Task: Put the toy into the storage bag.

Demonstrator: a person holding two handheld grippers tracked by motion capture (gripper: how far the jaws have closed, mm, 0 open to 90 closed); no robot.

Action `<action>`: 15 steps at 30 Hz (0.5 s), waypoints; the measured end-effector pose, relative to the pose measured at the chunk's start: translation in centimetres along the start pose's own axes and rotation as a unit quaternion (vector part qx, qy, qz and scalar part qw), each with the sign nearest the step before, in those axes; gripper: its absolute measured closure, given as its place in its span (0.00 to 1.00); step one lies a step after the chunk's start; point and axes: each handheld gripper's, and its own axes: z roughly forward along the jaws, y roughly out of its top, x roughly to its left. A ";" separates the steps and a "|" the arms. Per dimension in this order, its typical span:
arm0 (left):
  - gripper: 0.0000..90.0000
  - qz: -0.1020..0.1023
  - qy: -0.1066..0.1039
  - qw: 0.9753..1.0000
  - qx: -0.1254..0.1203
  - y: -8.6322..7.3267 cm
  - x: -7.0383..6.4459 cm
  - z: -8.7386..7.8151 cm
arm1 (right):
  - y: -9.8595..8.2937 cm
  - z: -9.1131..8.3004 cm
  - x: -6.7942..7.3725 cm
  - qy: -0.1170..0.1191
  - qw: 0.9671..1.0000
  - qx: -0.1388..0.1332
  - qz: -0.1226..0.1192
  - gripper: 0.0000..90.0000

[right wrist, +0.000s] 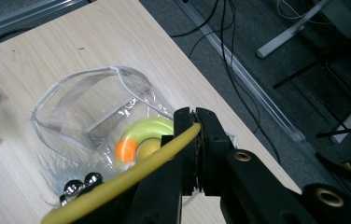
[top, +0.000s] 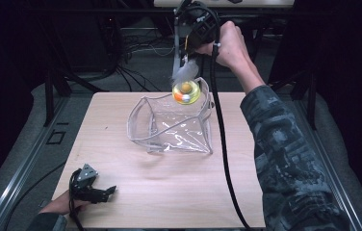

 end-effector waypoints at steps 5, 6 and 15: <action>0.00 0.001 0.000 1.000 0.000 0.0 0.0 0.0 | -0.2 1.1 0.4 0.008 1.000 0.008 -0.002 0.98; 0.00 0.000 0.000 1.000 0.000 0.0 0.0 0.0 | -0.2 1.3 0.4 0.008 1.000 0.008 -0.003 0.98; 0.00 0.000 0.000 1.000 0.000 0.0 0.0 0.0 | -0.7 2.9 0.6 0.018 1.000 0.015 -0.001 0.98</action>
